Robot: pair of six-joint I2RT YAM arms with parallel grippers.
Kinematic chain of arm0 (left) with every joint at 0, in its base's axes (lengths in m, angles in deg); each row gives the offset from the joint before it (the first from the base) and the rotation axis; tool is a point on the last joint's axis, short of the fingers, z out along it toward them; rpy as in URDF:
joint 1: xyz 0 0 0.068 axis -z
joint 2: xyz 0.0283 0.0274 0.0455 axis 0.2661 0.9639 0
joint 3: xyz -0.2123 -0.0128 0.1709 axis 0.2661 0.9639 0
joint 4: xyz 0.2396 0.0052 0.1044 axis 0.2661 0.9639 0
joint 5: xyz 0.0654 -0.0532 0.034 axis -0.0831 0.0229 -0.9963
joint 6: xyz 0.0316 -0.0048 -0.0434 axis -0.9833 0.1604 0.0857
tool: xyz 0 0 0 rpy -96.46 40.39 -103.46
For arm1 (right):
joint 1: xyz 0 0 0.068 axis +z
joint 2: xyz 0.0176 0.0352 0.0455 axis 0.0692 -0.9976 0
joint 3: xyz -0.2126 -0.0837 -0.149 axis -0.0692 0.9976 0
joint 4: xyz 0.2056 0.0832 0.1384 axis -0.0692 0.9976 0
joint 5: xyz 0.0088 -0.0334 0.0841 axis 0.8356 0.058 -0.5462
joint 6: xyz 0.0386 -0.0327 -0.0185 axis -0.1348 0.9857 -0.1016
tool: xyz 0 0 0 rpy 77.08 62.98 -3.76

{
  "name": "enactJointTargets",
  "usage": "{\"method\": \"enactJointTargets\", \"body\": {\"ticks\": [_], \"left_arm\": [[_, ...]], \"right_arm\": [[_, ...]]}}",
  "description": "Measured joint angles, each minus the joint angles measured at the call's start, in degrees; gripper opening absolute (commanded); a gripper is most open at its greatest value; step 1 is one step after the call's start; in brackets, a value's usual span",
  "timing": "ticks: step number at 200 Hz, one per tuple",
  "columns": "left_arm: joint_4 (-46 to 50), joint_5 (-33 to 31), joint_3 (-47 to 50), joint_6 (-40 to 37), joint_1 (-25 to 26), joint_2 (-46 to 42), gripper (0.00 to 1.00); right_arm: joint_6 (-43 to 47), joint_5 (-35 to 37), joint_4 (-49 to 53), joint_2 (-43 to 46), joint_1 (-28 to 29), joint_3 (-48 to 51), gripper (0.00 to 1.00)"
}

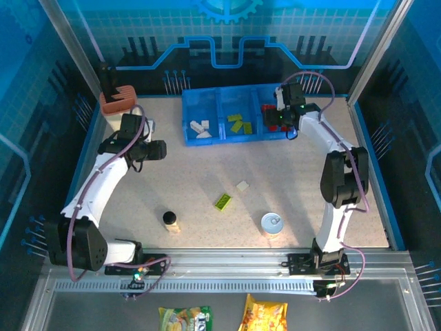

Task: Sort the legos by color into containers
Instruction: Pick up the lego from the bottom-center of the table.

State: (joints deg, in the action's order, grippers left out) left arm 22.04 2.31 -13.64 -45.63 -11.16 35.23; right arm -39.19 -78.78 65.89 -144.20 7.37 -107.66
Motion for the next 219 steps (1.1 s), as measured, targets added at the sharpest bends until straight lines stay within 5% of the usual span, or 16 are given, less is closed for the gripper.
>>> {"method": "enactJointTargets", "body": {"ticks": [111,219], "left_arm": [[-0.11,0.33,0.02,0.00,0.00,-0.22,0.59],[-0.11,0.72,0.02,0.00,0.00,-0.22,0.59]], "right_arm": [[0.98,-1.33,7.96,11.61,17.29,15.06,0.73],[-2.45,1.09,17.33,11.23,36.17,17.86,0.77]]}}
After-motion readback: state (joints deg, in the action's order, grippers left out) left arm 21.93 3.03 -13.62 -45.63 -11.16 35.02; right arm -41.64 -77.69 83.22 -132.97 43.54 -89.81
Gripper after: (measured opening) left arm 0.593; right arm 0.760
